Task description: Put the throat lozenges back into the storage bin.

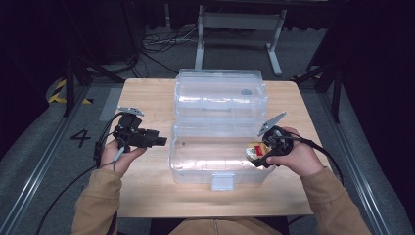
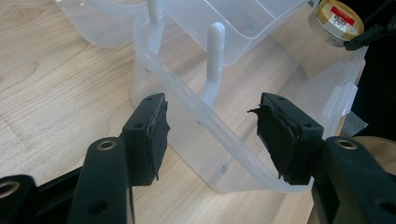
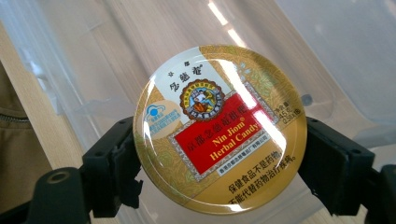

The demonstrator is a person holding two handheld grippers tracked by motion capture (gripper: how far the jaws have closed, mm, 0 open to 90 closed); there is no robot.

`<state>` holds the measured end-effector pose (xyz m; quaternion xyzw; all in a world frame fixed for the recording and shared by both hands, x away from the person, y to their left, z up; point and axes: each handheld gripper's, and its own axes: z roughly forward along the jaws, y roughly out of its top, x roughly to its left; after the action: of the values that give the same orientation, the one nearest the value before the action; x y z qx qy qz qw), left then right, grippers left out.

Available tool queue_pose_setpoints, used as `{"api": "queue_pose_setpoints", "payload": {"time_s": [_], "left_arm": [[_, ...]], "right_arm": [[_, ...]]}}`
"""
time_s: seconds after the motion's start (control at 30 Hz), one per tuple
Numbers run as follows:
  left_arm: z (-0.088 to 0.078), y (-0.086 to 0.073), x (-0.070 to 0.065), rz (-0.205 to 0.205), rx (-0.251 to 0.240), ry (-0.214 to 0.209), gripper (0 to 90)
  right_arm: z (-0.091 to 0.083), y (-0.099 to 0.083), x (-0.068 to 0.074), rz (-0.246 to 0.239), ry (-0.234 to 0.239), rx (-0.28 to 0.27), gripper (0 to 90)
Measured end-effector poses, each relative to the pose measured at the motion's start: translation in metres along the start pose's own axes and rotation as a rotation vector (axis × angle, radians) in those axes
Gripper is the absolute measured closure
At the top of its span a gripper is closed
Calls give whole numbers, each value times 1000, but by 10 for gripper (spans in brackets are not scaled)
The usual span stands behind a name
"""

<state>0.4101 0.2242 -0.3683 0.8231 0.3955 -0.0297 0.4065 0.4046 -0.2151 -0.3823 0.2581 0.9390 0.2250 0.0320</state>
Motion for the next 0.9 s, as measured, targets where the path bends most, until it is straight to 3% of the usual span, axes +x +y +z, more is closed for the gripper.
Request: {"api": "queue_pose_setpoints", "payload": {"time_s": [0.9], "left_arm": [[2,-1,1,-6,6,-6,433]], "right_arm": [[23,7,0,37,3,127,206]]}}
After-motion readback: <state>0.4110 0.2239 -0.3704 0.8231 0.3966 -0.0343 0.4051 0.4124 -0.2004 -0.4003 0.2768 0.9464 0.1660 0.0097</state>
